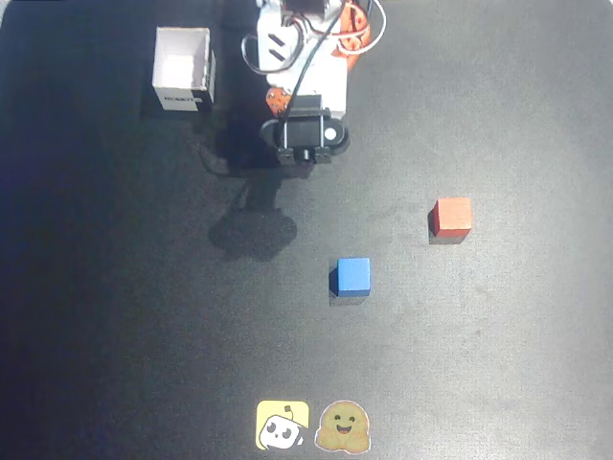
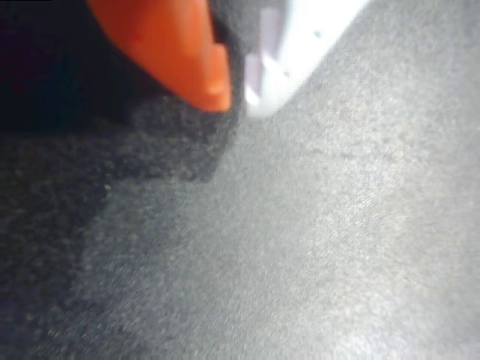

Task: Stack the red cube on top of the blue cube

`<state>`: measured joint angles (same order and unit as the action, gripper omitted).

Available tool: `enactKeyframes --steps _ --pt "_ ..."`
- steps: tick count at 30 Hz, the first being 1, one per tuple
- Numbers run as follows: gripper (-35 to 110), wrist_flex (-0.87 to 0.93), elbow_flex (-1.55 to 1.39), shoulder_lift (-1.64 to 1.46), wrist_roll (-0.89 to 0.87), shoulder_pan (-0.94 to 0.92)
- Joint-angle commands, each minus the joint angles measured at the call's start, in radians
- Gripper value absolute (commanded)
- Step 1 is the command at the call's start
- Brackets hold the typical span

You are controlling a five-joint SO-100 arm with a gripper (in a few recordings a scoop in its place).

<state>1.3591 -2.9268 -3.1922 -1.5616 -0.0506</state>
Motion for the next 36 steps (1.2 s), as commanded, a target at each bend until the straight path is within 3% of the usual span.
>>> enactKeyframes --steps 1,16,28,36 --pt "0 -0.002 0.092 0.017 0.005 0.018" --pt "0 -0.296 0.494 0.742 0.02 0.028" --pt "0 -0.364 0.676 1.009 0.002 0.051" --pt "0 -0.357 0.742 1.055 -0.173 0.242"
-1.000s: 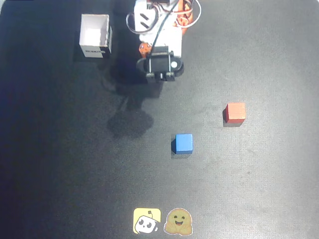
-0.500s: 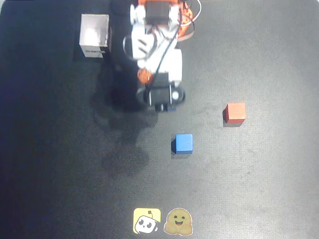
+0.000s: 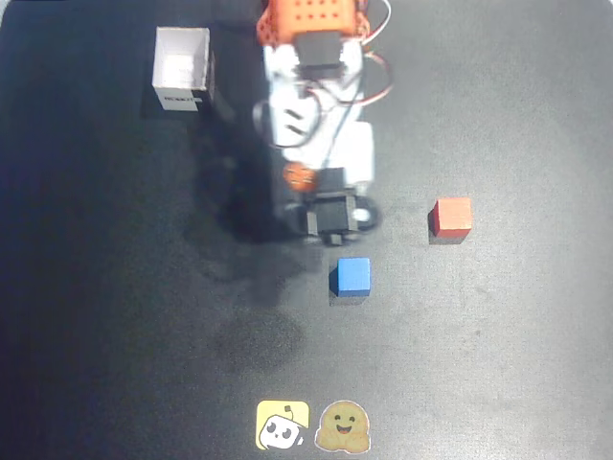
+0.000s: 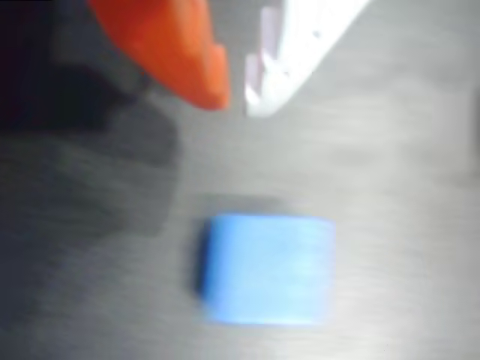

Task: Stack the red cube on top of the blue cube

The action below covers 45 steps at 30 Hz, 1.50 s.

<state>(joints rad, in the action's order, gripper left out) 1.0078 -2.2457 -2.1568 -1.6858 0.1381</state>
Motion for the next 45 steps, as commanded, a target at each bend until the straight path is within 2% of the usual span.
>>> enactKeyframes --steps 1,17,20,24,30,33,35,38,45 --pt "0 -0.006 0.078 0.043 -0.058 0.074" --pt "0 -0.012 0.486 0.485 -0.114 0.321" --pt "0 -0.072 0.538 0.552 -0.112 0.353" --pt "0 -0.11 0.632 0.65 -0.043 0.376" --pt "0 -0.17 0.696 0.699 0.233 0.377" --pt "0 -0.166 0.698 0.692 0.287 0.373" --pt "0 -0.12 0.693 0.68 0.207 0.37" --pt "0 -0.025 0.667 0.643 -0.094 0.373" --pt "0 0.025 0.597 0.589 -0.354 0.377"
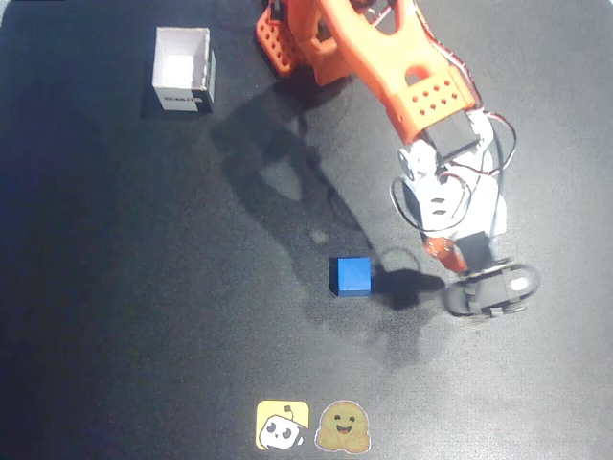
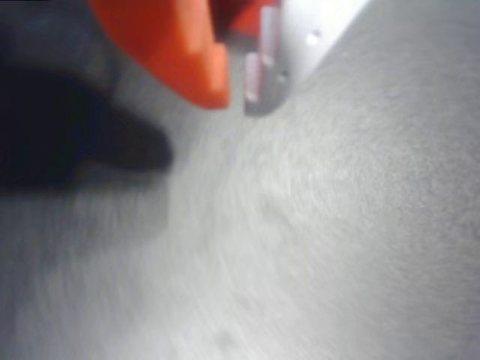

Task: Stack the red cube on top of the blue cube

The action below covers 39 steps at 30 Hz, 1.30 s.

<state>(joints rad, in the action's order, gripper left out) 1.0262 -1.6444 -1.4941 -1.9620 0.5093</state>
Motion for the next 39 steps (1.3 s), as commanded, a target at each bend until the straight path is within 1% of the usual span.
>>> enactKeyframes --steps 1,6,10,17,21,27,33,39 --pt "0 0.005 -0.006 -0.074 -0.101 0.008" --pt "0 -0.006 0.058 -0.005 -0.121 -0.002" --pt "0 -0.049 0.066 0.023 -0.164 0.002" --pt "0 -0.083 0.092 0.069 -0.115 -0.029" --pt "0 -0.084 -0.034 -0.032 -0.095 -0.032" --pt "0 -0.189 -0.379 -0.328 -0.121 -0.018" --pt "0 -0.202 -0.46 -0.402 -0.109 -0.012" --pt "0 -0.314 -0.551 -0.43 -0.152 0.048"
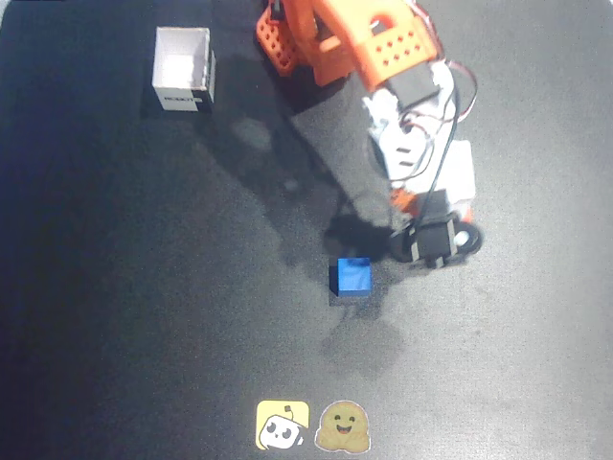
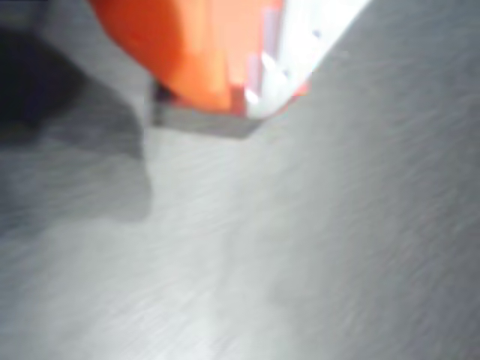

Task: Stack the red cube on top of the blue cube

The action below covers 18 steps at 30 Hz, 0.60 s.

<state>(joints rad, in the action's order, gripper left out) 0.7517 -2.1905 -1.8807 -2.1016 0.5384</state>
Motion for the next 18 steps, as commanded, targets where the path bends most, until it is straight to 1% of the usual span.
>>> enactKeyframes --steps 1,9,18 --pt "0 -0.041 -0.005 -0.034 -0.012 0.026" --pt "0 -0.049 -0.011 -0.031 0.006 0.037" --pt "0 -0.081 -0.143 -0.161 0.049 0.031"
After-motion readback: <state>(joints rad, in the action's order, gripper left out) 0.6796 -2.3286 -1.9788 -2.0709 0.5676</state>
